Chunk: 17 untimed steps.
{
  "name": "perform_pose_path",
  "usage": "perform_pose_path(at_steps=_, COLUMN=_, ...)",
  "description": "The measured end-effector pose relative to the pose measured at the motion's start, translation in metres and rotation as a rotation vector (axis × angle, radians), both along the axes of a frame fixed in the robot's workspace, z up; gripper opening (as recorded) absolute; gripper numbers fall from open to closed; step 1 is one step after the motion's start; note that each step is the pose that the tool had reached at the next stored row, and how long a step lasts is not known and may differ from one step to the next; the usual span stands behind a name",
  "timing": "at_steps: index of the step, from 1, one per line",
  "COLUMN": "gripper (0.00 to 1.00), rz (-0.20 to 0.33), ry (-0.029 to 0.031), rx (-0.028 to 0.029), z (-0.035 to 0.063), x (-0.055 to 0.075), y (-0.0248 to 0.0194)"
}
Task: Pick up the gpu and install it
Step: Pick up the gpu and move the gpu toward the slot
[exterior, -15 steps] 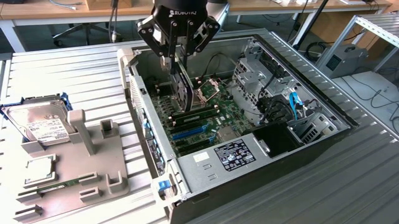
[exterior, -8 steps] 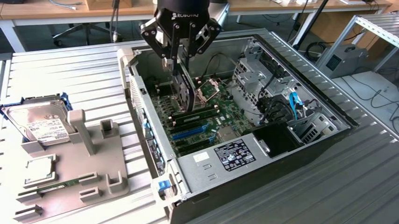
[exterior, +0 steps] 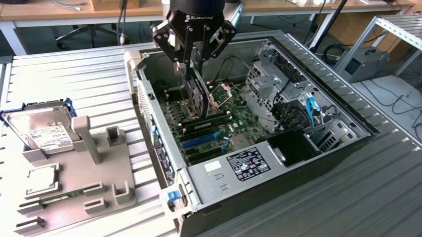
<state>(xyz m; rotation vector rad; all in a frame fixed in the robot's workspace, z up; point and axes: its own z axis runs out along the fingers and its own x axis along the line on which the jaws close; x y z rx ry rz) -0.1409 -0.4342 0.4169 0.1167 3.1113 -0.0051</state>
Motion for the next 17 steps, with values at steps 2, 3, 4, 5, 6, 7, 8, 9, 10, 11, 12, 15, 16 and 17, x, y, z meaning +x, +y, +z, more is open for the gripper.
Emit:
perform_pose_path(at_steps=2, gripper=0.26, rz=0.0, ry=0.0, rx=-0.0003, z=-0.0004, x=0.001, y=0.0)
perform_pose_path(at_steps=3, gripper=0.26, rz=0.0, ry=0.0, rx=-0.0003, z=-0.0006, x=0.002, y=0.0)
perform_pose_path(at_steps=4, gripper=0.26, rz=0.0, ry=0.0, rx=-0.0004, z=-0.0008, x=0.002, y=0.0)
perform_pose_path(at_steps=5, gripper=0.26, rz=0.0, ry=0.0, rx=-0.0004, z=-0.001, x=0.003, y=0.0)
perform_pose_path(at_steps=6, gripper=0.26, rz=0.0, ry=0.0, rx=-0.0005, z=-0.0011, x=0.004, y=0.0)
perform_pose_path(at_steps=7, gripper=0.26, rz=0.0, ry=0.0, rx=-0.0005, z=-0.0013, x=0.004, y=0.0)
perform_pose_path(at_steps=8, gripper=0.26, rz=0.0, ry=0.0, rx=-0.0006, z=-0.0014, x=0.005, y=0.0)
perform_pose_path(at_steps=9, gripper=0.26, rz=0.0, ry=0.0, rx=-0.0006, z=-0.0016, x=0.005, y=0.0)
perform_pose_path(at_steps=10, gripper=0.26, rz=0.0, ry=0.0, rx=-0.0006, z=-0.0017, x=0.006, y=0.0)
perform_pose_path(at_steps=11, gripper=0.26, rz=0.0, ry=0.0, rx=-0.0006, z=-0.0019, x=0.007, y=0.0)
perform_pose_path(at_steps=12, gripper=0.26, rz=0.0, ry=0.0001, rx=-0.0007, z=-0.0021, x=0.008, y=0.0)
perform_pose_path(at_steps=15, gripper=0.26, rz=0.0, ry=0.0001, rx=-0.0007, z=-0.0029, x=0.01, y=0.0)
perform_pose_path(at_steps=16, gripper=0.26, rz=0.0, ry=0.0, rx=-0.0007, z=-0.0031, x=0.011, y=0.0)
perform_pose_path(at_steps=17, gripper=0.26, rz=0.0, ry=0.0, rx=-0.0007, z=-0.0033, x=0.012, y=0.0)
